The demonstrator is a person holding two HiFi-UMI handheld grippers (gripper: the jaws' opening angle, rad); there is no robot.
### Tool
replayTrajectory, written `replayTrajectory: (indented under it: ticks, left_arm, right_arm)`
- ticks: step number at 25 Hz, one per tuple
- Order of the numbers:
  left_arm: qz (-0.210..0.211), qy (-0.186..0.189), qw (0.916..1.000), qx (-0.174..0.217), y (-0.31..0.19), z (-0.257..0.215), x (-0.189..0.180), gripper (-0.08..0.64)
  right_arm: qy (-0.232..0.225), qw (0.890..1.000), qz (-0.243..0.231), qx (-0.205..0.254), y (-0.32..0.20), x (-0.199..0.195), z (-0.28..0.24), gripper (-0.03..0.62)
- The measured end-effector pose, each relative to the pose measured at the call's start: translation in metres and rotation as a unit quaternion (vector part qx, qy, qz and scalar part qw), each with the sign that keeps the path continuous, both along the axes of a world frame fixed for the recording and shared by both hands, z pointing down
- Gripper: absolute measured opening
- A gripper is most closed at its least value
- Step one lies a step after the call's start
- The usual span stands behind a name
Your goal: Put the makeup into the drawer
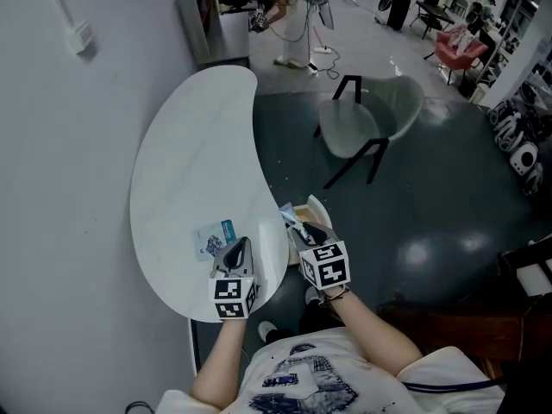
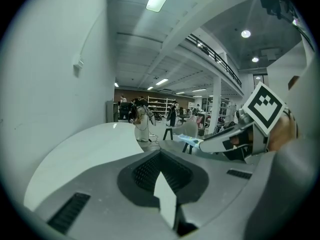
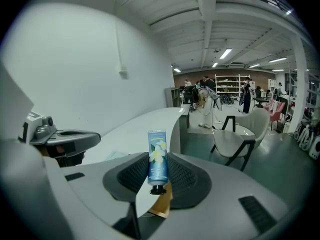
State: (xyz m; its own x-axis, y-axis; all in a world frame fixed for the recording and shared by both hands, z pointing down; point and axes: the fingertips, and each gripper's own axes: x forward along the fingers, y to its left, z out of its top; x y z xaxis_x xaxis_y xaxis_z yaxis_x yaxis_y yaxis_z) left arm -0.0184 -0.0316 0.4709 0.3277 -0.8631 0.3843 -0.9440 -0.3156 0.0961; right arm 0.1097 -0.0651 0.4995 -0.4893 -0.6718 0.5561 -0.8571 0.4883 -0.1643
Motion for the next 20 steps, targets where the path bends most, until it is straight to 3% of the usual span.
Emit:
replayTrajectory:
  ticks: [9,20]
  left_arm:
    - [-0.007,0.001,0.9999,-0.013,-0.035,0.024,0.05,0.034]
    - [-0.022,0.0,0.9991,-0.038,-0.058,0.057,0.081,0.034]
  right_arm:
    - [0.008,1.0,-0.013,-0.028,-0.029,0.048,0.034,0.129]
    - [0.02,0.996,-0.042,-0.075,-0.042,0.075,0.086,0.129]
